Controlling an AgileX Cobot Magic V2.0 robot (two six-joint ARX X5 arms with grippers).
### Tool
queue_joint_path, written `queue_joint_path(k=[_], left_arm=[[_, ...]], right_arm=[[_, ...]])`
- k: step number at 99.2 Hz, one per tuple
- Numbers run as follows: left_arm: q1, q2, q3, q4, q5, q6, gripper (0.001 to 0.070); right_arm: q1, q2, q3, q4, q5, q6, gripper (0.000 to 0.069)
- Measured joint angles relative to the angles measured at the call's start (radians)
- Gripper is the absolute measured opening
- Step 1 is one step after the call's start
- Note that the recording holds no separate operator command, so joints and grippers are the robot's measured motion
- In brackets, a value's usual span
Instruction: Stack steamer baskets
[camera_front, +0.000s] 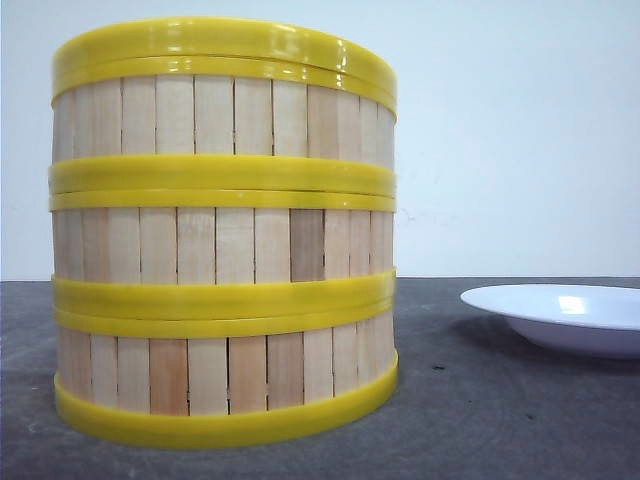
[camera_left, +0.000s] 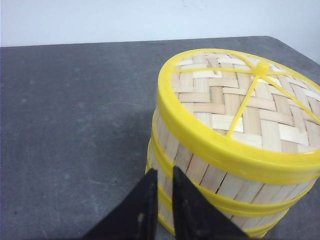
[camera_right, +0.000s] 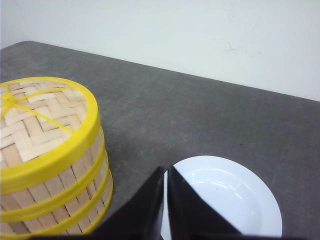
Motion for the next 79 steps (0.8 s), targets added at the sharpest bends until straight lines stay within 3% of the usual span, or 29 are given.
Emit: queue_joint_path(k=[79], left_arm=[[0.000,0.000,0.000,-0.014,0.000,0.002,0.0026]], right_arm=[[0.000,0.000,0.000,0.032,0.027,0.007,0.0003]])
